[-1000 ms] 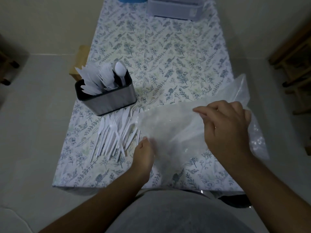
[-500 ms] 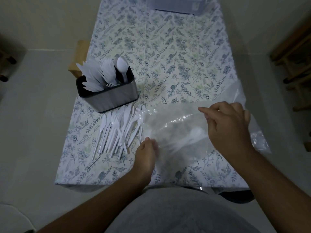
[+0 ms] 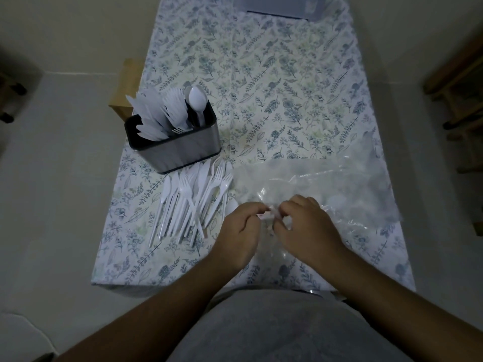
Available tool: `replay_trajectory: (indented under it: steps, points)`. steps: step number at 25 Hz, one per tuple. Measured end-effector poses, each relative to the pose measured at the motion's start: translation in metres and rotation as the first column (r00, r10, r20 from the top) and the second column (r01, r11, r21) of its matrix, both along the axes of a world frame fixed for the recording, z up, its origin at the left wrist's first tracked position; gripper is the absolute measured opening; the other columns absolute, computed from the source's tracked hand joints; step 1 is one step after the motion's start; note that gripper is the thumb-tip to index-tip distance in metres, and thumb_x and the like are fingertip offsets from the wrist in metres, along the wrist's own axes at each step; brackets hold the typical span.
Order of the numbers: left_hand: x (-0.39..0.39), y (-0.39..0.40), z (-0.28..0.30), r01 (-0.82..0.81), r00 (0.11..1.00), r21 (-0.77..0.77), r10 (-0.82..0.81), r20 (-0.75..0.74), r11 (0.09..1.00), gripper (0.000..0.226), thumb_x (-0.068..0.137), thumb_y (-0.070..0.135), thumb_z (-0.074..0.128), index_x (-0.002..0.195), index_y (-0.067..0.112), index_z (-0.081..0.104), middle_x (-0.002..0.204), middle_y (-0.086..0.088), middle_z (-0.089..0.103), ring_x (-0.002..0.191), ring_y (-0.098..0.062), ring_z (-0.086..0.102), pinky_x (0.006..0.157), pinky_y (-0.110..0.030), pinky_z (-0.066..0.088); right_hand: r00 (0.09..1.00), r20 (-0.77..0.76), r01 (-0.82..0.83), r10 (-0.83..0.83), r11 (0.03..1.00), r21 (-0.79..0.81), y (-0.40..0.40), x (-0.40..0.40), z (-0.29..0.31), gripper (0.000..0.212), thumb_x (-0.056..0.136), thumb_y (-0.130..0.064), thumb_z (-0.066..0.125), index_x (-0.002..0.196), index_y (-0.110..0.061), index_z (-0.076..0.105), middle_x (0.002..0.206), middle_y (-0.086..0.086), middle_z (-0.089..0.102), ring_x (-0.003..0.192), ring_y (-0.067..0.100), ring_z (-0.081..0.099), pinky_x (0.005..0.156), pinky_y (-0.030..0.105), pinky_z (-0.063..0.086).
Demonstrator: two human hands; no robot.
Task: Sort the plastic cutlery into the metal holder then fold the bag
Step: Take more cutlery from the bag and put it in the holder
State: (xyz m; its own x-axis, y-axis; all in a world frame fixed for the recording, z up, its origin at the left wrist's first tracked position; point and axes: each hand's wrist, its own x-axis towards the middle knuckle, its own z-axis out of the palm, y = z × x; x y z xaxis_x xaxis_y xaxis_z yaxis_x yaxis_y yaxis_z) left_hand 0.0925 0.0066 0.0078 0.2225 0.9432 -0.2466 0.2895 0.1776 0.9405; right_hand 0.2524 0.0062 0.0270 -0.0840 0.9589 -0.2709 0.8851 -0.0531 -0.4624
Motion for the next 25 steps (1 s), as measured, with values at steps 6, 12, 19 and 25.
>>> replay_trajectory:
  steps: [6,12,19,25]
  points:
    - [0.033,0.029,-0.047,0.407,0.782,0.06,-0.314,-0.538,0.911,0.045,0.083,0.046,0.042,0.115,0.021,0.062,0.11,-0.001,0.064,0.101,-0.021,0.059,0.09,-0.04,0.052,0.849,-0.408,0.306,-0.335,0.942,-0.138,-0.005,0.023,0.0,0.015,0.094,-0.011,0.061,0.079,-0.01,0.059,0.087,0.004,0.059,0.082,0.013,0.055,0.071,0.032,0.04]
    - [0.053,0.03,-0.049,0.62,0.247,-0.087,-0.3,-0.922,0.78,0.046,0.098,0.023,0.053,0.14,0.008,0.045,0.136,-0.016,0.054,0.122,-0.032,0.051,0.104,-0.042,0.04,0.828,-0.405,0.381,-0.388,0.919,-0.1,-0.01,0.024,-0.006,0.014,0.094,-0.017,0.063,0.081,-0.012,0.063,0.095,-0.001,0.061,0.092,0.004,0.056,0.074,0.012,0.04]
    - [0.023,0.022,-0.033,0.664,0.367,-0.01,-0.338,-0.866,0.748,0.033,0.096,0.025,0.057,0.122,0.006,0.06,0.114,-0.012,0.066,0.106,-0.032,0.064,0.092,-0.042,0.047,0.905,-0.331,0.293,-0.268,0.956,0.025,-0.007,0.017,-0.012,0.01,0.092,-0.011,0.063,0.083,-0.01,0.063,0.093,-0.004,0.058,0.092,0.0,0.054,0.073,0.0,0.035]
    - [0.018,0.025,-0.028,0.574,0.452,-0.047,-0.364,-0.815,0.818,0.032,0.103,0.034,0.04,0.116,0.01,0.056,0.11,-0.013,0.064,0.102,-0.031,0.063,0.079,-0.04,0.048,0.902,-0.327,0.303,-0.283,0.953,0.011,0.001,0.019,-0.012,0.009,0.094,-0.012,0.062,0.086,-0.016,0.062,0.097,-0.008,0.056,0.094,0.008,0.053,0.074,-0.002,0.033]
